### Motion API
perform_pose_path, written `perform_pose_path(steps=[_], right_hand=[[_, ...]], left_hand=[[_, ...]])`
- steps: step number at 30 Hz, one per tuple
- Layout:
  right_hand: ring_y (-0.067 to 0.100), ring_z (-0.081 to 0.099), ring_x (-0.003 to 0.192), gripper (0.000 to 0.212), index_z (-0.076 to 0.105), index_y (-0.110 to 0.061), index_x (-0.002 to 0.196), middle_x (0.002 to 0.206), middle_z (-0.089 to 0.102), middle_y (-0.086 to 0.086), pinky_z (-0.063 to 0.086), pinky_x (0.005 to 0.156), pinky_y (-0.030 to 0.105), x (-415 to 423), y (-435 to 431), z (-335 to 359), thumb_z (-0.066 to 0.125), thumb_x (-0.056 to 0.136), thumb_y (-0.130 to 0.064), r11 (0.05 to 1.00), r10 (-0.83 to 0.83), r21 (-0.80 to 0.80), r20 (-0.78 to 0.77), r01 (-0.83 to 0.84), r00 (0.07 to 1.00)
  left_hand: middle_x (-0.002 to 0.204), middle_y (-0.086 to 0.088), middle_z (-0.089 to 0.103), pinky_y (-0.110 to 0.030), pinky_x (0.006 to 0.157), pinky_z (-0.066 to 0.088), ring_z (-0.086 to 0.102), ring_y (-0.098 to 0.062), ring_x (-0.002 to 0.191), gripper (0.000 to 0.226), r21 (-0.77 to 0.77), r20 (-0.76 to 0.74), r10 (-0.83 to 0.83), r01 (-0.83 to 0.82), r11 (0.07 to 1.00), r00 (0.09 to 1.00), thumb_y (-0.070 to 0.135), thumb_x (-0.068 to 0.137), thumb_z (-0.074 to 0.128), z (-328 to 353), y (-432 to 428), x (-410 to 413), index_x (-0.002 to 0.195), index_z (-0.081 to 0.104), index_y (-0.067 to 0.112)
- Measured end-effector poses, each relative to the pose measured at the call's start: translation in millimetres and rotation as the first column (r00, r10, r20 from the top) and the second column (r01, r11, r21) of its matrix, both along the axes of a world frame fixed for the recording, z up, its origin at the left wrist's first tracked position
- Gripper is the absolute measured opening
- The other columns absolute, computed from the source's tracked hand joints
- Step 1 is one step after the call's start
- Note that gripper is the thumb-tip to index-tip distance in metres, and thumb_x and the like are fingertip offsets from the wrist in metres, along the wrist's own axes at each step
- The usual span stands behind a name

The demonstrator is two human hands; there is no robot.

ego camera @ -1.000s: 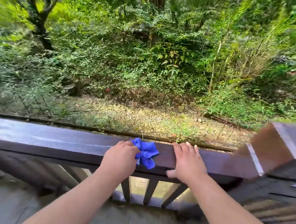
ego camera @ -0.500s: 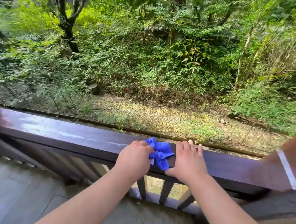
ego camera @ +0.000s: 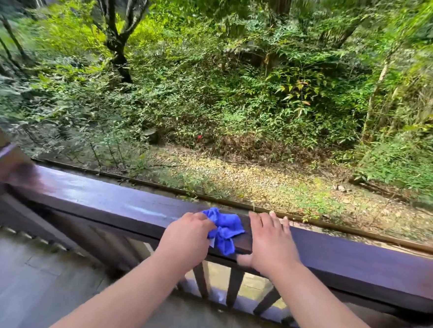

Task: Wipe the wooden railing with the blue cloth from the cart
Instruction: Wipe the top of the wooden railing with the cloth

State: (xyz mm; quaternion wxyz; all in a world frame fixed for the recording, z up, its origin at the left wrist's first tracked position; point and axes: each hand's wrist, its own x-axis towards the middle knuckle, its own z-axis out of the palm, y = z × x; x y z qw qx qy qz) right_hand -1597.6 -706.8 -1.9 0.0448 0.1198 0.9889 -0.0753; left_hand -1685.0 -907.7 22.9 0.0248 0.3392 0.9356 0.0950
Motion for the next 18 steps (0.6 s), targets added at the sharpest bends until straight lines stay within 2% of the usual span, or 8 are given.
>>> perform_pose_path(steps=[4,8,11,14,18], right_hand=[[0.038,0.023,0.152,0.121,0.018,-0.018,0.157,0.153,0.039,0.011,0.01,0.125,0.061,-37,-57,-1,0.066,0.063,-0.078,1.0,0.001,0.025,0.017,-0.001,1.0],[0.038,0.021,0.153,0.121,0.016,-0.018,0.158,0.157,0.036,0.011,0.009,0.125,0.061,-73,-112,1,0.065,0.066,-0.078,0.999,0.0,0.039,0.019,0.0,1.0],[0.038,0.02,0.154,0.119,0.015,-0.018,0.159,0.159,0.034,0.013,0.008,0.126,0.06,-93,-148,6,0.066,0.069,-0.077,0.999,-0.024,0.046,0.033,0.022,0.999],[0.037,0.021,0.153,0.117,0.015,-0.018,0.16,0.16,0.032,0.015,0.01,0.126,0.058,-104,-171,10,0.066,0.071,-0.076,0.997,-0.066,0.051,0.049,0.063,0.997],[0.037,0.022,0.153,0.114,0.017,-0.018,0.159,0.159,0.033,0.015,0.01,0.126,0.058,-112,-188,14,0.065,0.072,-0.075,0.993,-0.113,0.053,0.057,0.11,0.992]], left_hand=[[0.115,0.008,0.063,-0.04,0.082,0.055,0.055,-0.02,0.111,0.033,0.005,0.019,0.019,-0.019,1.0,1.0,0.019,0.083,0.056,0,-61,-42,0.11,0.069,0.032],[0.116,0.009,0.064,-0.035,0.08,0.053,0.055,-0.017,0.111,0.031,0.004,-0.013,0.037,-0.037,0.999,0.999,0.021,0.084,0.056,-1,-124,-87,0.11,0.069,0.033],[0.114,0.009,0.064,-0.037,0.079,0.054,0.056,-0.018,0.111,0.031,0.01,-0.024,0.067,-0.066,0.998,0.997,0.02,0.082,0.056,0,-166,-116,0.107,0.07,0.033],[0.11,0.007,0.065,-0.039,0.08,0.055,0.057,-0.02,0.109,0.03,0.029,0.016,0.068,-0.069,0.997,0.998,0.019,0.082,0.055,1,-189,-133,0.104,0.07,0.031],[0.108,0.006,0.066,-0.036,0.077,0.053,0.057,-0.02,0.104,0.03,0.042,0.01,0.051,-0.051,0.998,0.999,0.018,0.083,0.054,1,-194,-137,0.105,0.07,0.03]])
